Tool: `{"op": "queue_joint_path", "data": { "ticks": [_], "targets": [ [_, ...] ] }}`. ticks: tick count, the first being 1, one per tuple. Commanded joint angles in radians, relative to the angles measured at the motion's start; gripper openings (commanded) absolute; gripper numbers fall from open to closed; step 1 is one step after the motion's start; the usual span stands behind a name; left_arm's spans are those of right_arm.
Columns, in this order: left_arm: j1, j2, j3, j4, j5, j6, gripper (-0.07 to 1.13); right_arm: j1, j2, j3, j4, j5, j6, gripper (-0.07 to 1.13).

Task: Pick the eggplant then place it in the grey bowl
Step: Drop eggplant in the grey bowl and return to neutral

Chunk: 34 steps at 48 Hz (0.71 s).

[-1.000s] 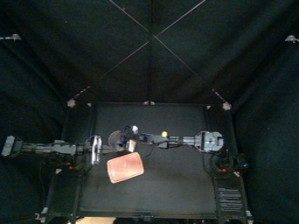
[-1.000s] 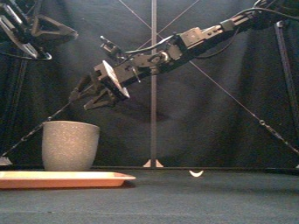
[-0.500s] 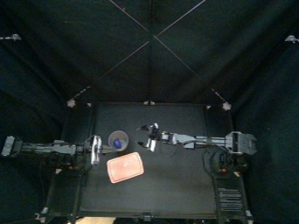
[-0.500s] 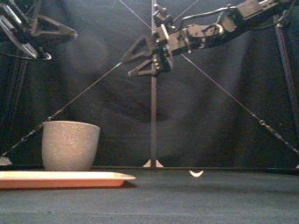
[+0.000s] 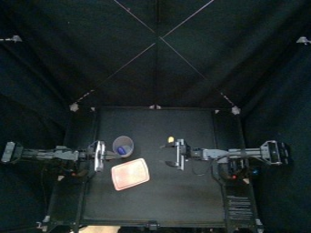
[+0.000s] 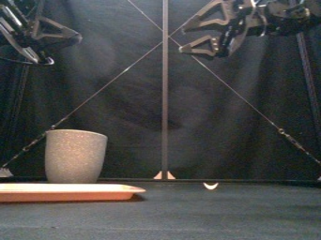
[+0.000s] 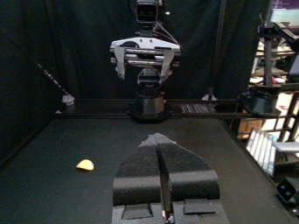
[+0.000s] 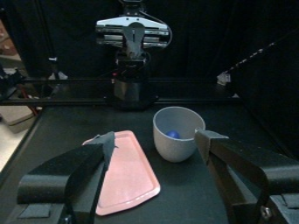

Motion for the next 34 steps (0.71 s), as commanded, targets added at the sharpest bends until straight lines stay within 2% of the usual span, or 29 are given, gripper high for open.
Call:
{"op": "queue_joint_path", "data": {
  "ticks": [1, 16, 34],
  "targets": [
    [0.002, 0.0, -0.012, 0.0, -0.009, -0.002, -0.02, 0.005, -0.12, 0.066, -0.003, -0.044, -0.003, 1.04],
    [0.0, -0.006, -0.011, 0.002, -0.035, 0.002, -0.02, 0.044, -0.376, 0.227, -0.002, -0.048, -0.003, 1.04],
    [0.002, -0.006, -0.006, 0.002, -0.04, 0.003, -0.02, 0.035, -0.488, 0.318, -0.002, -0.048, -0.003, 1.04]
  ]
}}
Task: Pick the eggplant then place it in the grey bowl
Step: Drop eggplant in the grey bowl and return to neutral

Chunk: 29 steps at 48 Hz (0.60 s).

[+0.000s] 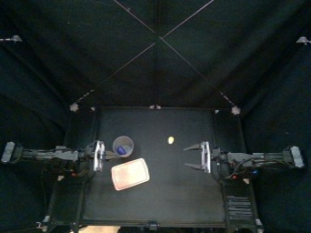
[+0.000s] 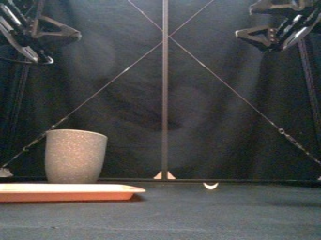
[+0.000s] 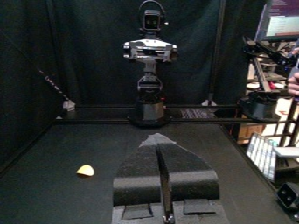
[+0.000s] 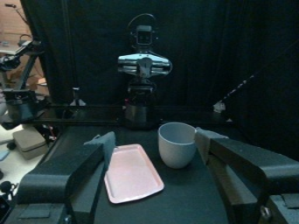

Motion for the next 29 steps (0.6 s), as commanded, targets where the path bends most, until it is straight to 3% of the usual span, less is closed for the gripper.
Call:
{"op": "queue_joint_path", "data": {
  "ticks": [1, 29],
  "targets": [
    [0.003, 0.003, -0.012, 0.002, -0.009, 0.002, -0.02, -0.003, -0.008, 0.002, 0.003, -0.006, 0.0, 1.04],
    [0.003, 0.003, -0.012, 0.003, -0.011, 0.002, -0.02, -0.006, -0.015, 0.055, 0.031, 0.017, 0.002, 1.04]
  ]
}}
